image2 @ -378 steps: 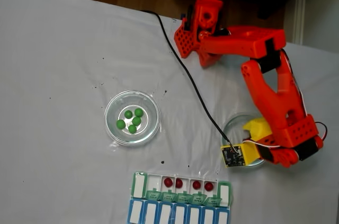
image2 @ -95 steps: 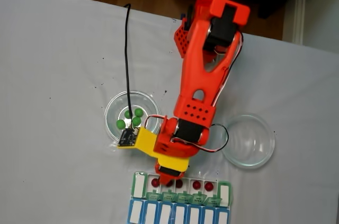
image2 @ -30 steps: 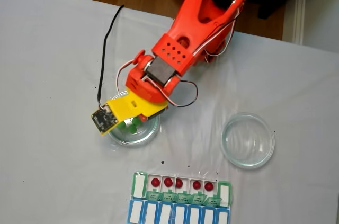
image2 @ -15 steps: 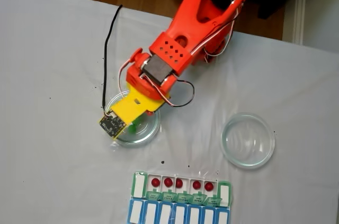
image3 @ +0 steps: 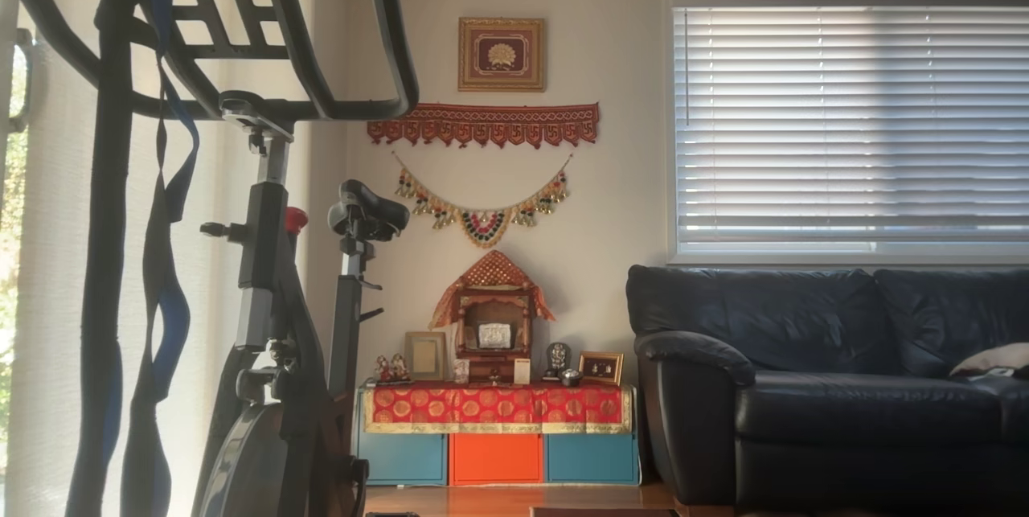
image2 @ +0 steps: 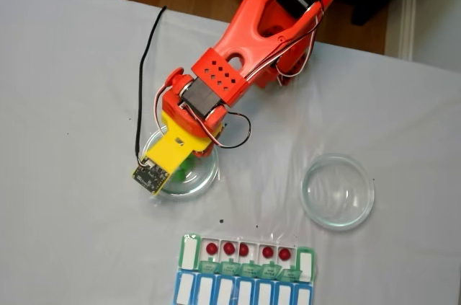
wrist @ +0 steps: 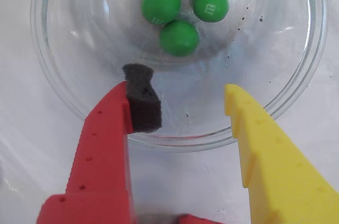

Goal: Sort medicines into box.

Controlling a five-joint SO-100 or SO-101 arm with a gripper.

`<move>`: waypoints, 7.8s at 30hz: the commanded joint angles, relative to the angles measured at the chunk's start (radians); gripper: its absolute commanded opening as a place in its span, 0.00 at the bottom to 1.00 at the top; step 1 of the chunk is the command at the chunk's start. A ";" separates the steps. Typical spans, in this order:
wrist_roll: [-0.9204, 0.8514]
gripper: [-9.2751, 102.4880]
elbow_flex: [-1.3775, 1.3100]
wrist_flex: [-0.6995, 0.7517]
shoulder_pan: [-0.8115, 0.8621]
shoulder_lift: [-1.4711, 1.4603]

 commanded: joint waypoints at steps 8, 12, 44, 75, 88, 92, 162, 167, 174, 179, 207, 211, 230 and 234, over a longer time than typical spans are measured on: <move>0.012 0.32 0.009 -0.101 -0.017 -0.012; 0.005 0.30 0.000 -0.081 -0.026 -0.043; 0.011 0.30 0.060 -0.176 -0.034 -0.107; 0.066 0.11 0.164 -0.295 -0.040 -0.089; 0.061 0.09 -0.018 -0.025 -0.018 -0.077; 0.043 0.09 -0.133 0.123 -0.002 -0.072; 1.560 0.09 -2.019 0.741 -0.732 -1.223; 1.589 0.09 -2.102 0.741 -0.730 -1.282; 1.614 0.09 -2.201 0.741 -0.699 -1.322; 1.592 0.13 -2.184 0.742 -0.693 -1.315; 1.496 0.31 -1.657 0.742 -0.680 -0.948; 1.404 0.28 -1.477 0.742 -0.715 -0.801; 0.933 0.09 -0.831 0.589 -0.232 -0.255; 0.821 0.09 -0.770 0.560 -0.115 -0.250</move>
